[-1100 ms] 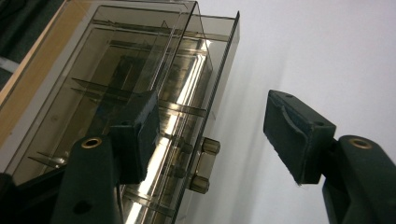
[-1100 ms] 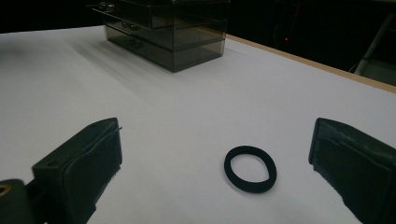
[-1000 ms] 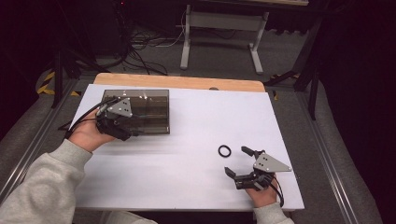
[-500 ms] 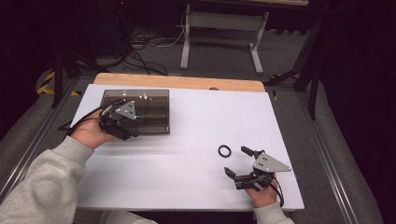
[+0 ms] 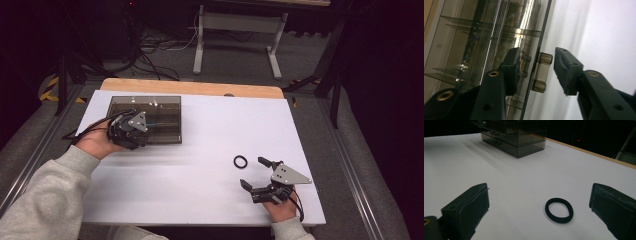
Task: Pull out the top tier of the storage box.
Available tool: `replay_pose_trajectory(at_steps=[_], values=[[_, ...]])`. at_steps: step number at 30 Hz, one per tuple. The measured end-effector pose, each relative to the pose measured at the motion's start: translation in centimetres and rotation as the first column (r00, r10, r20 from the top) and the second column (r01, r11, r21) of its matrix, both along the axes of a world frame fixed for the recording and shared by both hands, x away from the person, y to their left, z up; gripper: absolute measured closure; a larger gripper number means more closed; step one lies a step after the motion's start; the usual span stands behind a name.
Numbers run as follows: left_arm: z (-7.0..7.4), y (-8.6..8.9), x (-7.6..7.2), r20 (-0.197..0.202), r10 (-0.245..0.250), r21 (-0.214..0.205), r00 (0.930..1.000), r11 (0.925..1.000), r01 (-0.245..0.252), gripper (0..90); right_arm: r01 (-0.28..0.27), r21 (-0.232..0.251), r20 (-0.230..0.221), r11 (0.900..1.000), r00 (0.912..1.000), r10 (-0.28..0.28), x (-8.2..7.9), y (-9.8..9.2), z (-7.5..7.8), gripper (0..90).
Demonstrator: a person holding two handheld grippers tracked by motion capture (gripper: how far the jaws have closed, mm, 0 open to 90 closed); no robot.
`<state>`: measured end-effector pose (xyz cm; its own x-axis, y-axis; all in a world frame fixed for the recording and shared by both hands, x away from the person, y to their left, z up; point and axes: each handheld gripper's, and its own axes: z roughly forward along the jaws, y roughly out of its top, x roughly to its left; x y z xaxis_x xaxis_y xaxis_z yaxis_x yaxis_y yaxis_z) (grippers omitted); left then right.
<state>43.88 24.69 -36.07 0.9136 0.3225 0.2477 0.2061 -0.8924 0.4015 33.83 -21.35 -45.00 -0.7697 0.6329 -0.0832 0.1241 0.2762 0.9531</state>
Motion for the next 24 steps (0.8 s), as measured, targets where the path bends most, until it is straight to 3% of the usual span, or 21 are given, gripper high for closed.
replay_pose_trajectory(at_steps=[6,13,24], values=[[-0.1,-0.3,-0.1,0.003,-0.022,0.025,0.9997,0.9994,0.022,68.8,-0.001,0.000,-0.001,1.0000,1.0000,0.001,0.0,0.0,0.0,3.0],[0.1,-0.4,-0.2,0.010,-0.028,0.043,0.9996,0.9987,0.027,69.5,-0.001,0.001,-0.002,1.0000,1.0000,0.001,0.0,0.0,0.0,3.0],[0.9,-0.8,-1.6,-0.017,-0.033,0.043,0.9993,0.9985,0.034,70.2,-0.001,0.007,-0.003,1.0000,1.0000,0.001,0.0,0.0,0.0,3.0]])
